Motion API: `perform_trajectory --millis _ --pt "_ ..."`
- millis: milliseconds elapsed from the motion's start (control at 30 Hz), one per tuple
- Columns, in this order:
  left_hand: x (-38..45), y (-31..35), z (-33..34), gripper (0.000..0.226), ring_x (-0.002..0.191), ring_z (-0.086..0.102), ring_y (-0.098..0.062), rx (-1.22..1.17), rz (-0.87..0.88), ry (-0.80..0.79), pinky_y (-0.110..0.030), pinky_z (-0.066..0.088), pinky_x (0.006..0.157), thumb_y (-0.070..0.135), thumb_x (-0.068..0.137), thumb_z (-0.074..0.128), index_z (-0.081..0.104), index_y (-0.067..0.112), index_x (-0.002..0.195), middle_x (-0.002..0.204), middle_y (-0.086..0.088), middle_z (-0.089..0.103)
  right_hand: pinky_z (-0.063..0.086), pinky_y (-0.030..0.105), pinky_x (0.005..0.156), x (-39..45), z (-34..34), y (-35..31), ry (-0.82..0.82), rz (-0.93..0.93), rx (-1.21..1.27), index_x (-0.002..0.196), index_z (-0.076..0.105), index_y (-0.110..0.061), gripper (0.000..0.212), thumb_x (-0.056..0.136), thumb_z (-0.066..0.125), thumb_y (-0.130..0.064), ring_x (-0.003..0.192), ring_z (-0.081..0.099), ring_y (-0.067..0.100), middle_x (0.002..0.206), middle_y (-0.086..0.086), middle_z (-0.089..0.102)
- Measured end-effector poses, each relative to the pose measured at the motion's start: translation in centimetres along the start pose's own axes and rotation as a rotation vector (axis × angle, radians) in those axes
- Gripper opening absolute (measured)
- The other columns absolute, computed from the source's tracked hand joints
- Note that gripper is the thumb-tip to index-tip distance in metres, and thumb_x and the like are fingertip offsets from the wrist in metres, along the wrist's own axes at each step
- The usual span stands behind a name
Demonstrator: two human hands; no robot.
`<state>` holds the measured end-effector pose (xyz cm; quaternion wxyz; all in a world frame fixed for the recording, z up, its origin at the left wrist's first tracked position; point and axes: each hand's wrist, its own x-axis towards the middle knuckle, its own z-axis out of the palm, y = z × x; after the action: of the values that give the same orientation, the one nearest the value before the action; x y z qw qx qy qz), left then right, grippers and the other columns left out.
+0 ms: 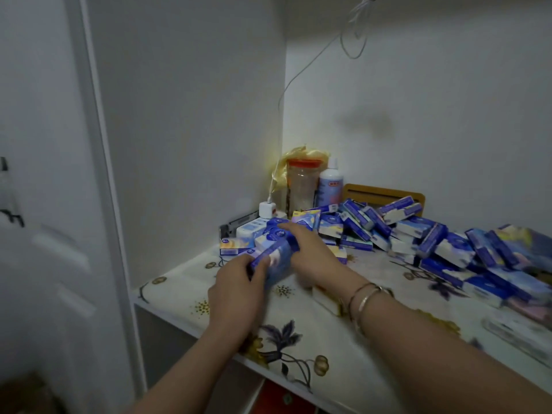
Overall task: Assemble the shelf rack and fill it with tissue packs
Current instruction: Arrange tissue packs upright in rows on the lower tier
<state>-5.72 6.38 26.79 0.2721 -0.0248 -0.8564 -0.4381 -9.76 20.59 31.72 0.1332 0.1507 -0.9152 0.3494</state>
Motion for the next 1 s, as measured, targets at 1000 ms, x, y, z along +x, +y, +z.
perform_trajectory --millis 1000 --pt "-1.6 6.2 -0.7 0.038 0.071 0.048 -0.021 -0.170 -0.068 -0.189 -0.032 0.032 0.060 0.039 0.098 0.045 0.052 0.009 0.076 0.074 -0.006 0.054 0.044 0.032 0.073 -11.1 -8.0 -0.2 0.576 -0.005 -0.071 0.107 0.060 -0.018 0.028 0.087 0.063 -0.038 0.089 0.052 0.016 0.107 0.003 0.047"
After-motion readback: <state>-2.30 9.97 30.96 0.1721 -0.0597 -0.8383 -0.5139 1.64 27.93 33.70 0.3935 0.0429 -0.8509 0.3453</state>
